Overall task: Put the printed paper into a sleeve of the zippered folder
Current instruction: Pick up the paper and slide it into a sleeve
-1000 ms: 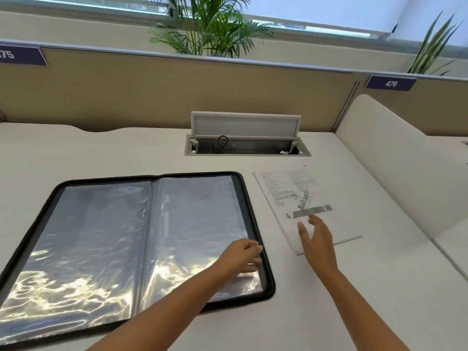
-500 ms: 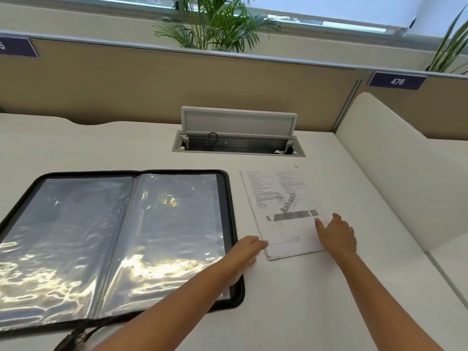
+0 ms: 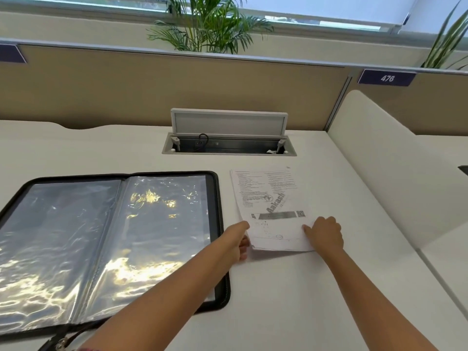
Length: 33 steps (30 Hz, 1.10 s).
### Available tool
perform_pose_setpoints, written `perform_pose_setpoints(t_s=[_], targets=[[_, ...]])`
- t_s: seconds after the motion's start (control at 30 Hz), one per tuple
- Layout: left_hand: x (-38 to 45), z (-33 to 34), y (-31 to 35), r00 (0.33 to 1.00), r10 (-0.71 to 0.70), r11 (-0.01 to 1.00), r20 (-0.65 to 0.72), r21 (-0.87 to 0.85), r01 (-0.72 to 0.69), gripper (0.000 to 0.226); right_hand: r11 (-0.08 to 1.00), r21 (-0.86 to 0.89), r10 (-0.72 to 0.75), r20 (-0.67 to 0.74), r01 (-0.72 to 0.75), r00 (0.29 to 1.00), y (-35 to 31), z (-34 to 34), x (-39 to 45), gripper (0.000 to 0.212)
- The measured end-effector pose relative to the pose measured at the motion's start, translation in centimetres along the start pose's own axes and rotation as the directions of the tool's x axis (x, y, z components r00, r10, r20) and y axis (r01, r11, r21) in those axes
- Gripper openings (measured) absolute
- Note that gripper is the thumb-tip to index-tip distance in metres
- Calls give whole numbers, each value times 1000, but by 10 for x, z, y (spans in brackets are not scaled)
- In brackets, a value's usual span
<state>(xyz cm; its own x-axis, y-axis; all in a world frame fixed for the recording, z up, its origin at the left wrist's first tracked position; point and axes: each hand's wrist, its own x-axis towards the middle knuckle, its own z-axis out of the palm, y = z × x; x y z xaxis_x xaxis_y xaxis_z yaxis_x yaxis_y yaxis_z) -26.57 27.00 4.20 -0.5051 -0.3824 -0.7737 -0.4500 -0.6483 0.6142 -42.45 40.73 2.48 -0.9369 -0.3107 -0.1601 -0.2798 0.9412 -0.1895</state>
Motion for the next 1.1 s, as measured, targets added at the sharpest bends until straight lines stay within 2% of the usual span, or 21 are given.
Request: perform_pose_setpoints(t_s=[0.13,0.3,0.4,0.53,0.6,0.67,0.77,0.83,0.9,1.0,1.1], targets=[[5,7,1,999,37,998,-18,58,-36,27,999,-15,-43,-15,43,999,2,2,-3,45],[13,4,-7,992,124,991,-22,50,-122,15,996,-9,-84,-50,83,995,8,13,-13,43],[16,-1,-8,987,152,988,-50,-2,-152,28,996,-10,-88,-47,88,995,9,18,-21,43],[11,-3,-4,992,125,990,23,68,-127,30,995,12,-100,-8,100,995,10,19,-25,48],[7,-5,-4,991,120,983,52,135,-126,28,994,67,-87,-15,88,996,11,20,-24,53],[4,-10,-8,985,144,974,93,163,-158,28,975,215,-39,-50,49,998,12,19,-21,56],[1,-23,-13,961,232,929,149,261,-264,26,858,512,26,14,-30,1000,11,8,-4,56],[-2,-31,-14,941,290,893,176,304,-332,27,768,636,7,109,-76,994,11,-2,8,47],[-5,-34,-13,913,357,865,195,300,-402,29,697,715,-45,121,-56,992,10,-9,12,31],[-9,-30,-9,839,510,802,192,246,-544,28,548,834,-80,-15,56,997,5,-23,5,18],[-12,-23,-8,726,674,698,140,203,-687,28,414,892,-75,-167,183,983,-2,-38,-4,12]])
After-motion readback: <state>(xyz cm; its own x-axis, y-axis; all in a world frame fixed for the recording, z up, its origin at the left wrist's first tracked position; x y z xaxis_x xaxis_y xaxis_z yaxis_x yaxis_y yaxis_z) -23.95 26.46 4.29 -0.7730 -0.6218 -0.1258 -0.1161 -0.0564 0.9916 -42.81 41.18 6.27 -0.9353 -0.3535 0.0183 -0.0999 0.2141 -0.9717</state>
